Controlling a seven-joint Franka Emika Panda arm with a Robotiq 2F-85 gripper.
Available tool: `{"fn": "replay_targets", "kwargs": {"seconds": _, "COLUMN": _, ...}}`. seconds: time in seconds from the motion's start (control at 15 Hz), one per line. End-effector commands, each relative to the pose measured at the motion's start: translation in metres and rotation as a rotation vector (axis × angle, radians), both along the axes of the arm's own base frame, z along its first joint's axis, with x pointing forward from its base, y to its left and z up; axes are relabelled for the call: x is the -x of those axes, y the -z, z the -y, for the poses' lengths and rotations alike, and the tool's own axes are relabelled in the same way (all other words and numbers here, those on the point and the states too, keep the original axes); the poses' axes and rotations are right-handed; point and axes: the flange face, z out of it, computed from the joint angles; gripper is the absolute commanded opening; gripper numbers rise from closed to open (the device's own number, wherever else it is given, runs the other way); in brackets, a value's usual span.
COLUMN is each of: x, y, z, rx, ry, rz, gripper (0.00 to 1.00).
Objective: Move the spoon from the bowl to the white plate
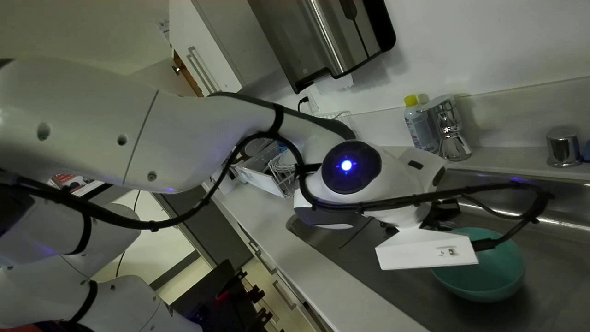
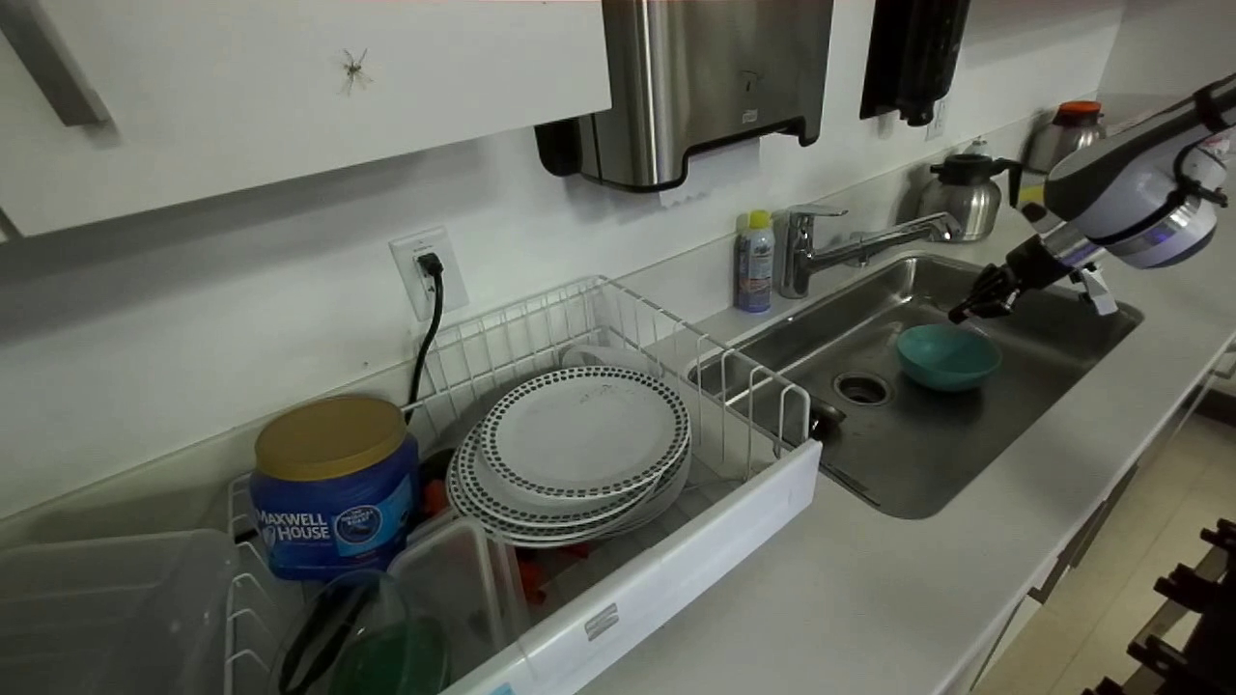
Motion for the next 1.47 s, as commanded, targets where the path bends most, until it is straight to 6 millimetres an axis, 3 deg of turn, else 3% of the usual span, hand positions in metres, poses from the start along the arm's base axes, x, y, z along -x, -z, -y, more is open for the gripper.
{"fn": "replay_targets", "kwargs": {"seconds": 0.0, "x": 0.02, "y": -0.02, "z": -0.029, "rx": 0.008, "ry": -0.05, "rz": -0.038, "gripper": 0.02}}
{"fn": "replay_targets", "kwargs": {"seconds": 0.6, "x": 0.018, "y": -0.03, "z": -0.103, "rx": -0.031, "ry": -0.245, "rz": -0.08, "gripper": 0.02}}
{"fn": "replay_targets", "kwargs": {"seconds": 1.4, "x": 0.013, "y": -0.083, "z": -0.198, "rx": -0.008, "ry": -0.418, "rz": -0.012, "gripper": 0.02}}
